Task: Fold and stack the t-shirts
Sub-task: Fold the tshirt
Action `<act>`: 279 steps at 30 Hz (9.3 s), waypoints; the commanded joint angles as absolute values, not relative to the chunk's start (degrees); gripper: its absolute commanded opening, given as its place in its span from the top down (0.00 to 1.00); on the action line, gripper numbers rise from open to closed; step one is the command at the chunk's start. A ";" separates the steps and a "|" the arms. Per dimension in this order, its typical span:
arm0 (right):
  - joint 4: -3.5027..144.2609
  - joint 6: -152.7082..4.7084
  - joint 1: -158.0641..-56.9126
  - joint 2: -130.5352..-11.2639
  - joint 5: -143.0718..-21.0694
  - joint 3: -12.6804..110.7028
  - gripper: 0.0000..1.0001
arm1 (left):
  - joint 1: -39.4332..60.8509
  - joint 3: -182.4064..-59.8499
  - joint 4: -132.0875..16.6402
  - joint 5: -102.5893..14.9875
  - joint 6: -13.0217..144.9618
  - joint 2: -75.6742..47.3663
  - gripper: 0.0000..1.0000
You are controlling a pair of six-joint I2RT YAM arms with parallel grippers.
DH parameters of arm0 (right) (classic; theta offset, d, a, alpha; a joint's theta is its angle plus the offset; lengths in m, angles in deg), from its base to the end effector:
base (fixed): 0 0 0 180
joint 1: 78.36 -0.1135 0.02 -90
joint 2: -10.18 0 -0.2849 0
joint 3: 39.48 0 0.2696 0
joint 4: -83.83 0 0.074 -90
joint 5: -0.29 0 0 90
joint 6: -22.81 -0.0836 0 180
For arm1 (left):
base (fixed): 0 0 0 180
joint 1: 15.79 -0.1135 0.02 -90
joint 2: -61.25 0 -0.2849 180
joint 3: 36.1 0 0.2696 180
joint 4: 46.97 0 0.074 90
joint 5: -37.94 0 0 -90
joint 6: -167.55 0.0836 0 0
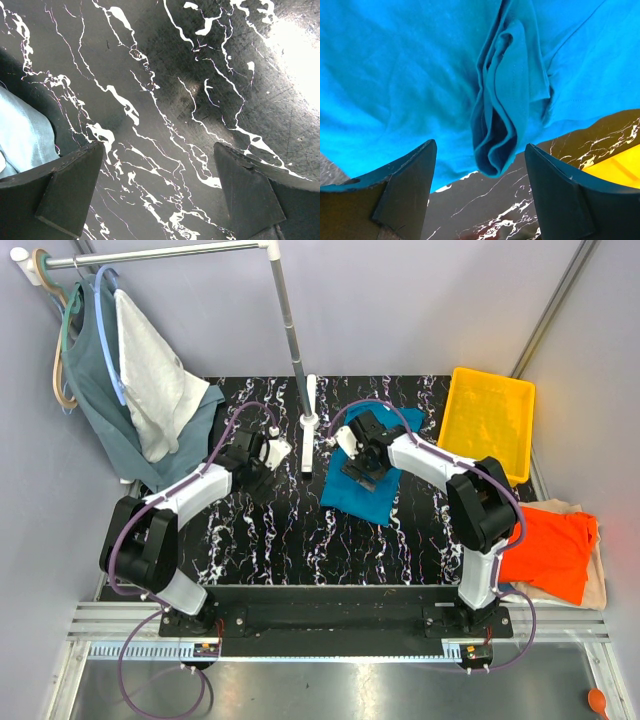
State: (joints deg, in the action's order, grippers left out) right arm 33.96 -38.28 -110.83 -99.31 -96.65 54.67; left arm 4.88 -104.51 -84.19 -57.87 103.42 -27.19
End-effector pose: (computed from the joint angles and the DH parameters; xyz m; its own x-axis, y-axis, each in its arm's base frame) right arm 0.3774 0.2282 0.1682 -0.4335 -0.8447 -0.3140 -0.7994 0.5213 -0.2987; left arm 0.3310 -0.1158 0.1738 -0.5772 0.6817 -0.4496 0.6132 0.7254 0.3127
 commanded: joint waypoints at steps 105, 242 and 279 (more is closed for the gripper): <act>36.61 -43.19 -115.89 -82.45 -89.89 30.94 0.36 | 17.26 -137.55 -102.36 -21.65 102.60 -59.16 0.87; 42.85 -29.22 -93.30 -89.31 -99.03 43.78 0.97 | 22.00 -178.25 -89.28 -41.07 111.39 -79.81 0.69; 38.12 -47.75 -92.60 -80.52 -98.95 42.55 0.17 | 21.91 -158.73 -91.01 -55.34 107.17 -58.54 0.01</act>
State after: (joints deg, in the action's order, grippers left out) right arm 42.20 -41.41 -92.86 -83.88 -105.50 43.31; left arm 21.68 -158.98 -87.82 -58.54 108.75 -63.10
